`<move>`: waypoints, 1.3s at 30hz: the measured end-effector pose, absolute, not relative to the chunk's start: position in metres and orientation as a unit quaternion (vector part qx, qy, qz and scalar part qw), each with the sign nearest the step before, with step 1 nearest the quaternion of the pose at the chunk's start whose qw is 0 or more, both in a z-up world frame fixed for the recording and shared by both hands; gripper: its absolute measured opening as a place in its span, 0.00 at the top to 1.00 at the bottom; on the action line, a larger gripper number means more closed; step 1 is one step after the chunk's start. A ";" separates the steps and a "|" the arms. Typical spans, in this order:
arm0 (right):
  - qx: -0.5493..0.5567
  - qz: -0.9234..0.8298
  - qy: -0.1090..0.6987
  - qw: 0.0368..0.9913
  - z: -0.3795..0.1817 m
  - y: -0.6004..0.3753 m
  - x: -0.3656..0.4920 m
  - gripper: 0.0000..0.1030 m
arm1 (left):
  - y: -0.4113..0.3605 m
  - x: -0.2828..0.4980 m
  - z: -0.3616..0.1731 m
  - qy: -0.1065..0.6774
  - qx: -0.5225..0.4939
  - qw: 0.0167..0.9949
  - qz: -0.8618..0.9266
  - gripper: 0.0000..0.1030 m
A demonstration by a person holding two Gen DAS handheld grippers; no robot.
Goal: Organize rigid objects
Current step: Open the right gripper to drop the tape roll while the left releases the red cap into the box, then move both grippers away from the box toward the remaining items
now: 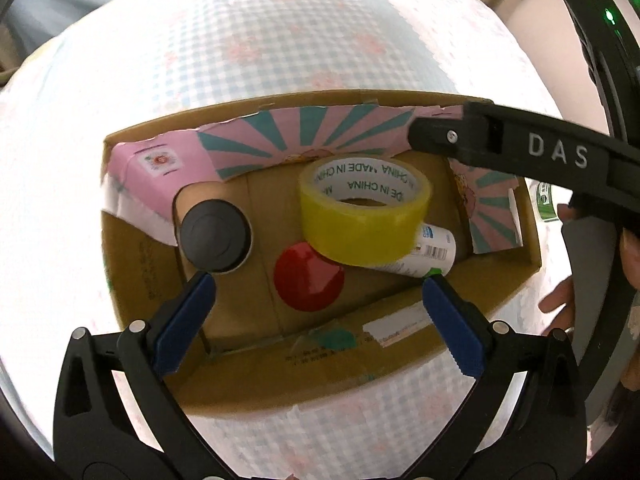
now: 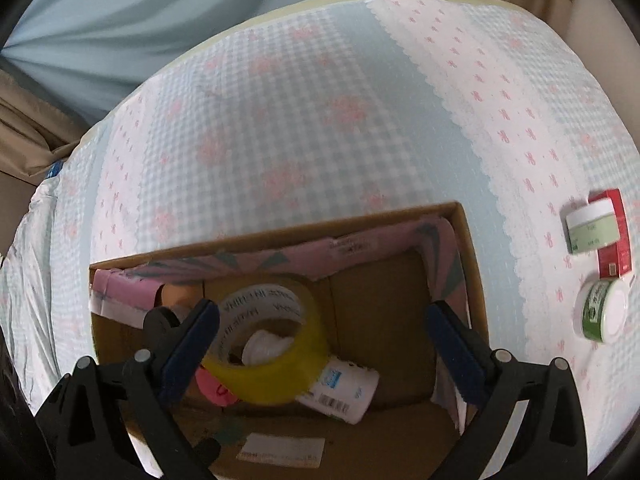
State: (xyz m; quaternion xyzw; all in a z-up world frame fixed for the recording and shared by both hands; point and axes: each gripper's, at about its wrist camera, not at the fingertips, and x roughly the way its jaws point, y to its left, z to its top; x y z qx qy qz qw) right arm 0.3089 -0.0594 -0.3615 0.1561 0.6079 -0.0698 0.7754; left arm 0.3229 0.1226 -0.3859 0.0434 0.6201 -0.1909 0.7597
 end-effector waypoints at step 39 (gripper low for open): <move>0.069 -0.056 0.491 0.867 -0.108 -0.100 0.083 0.00 | 0.116 0.106 -0.153 0.446 0.011 0.887 -0.119 0.00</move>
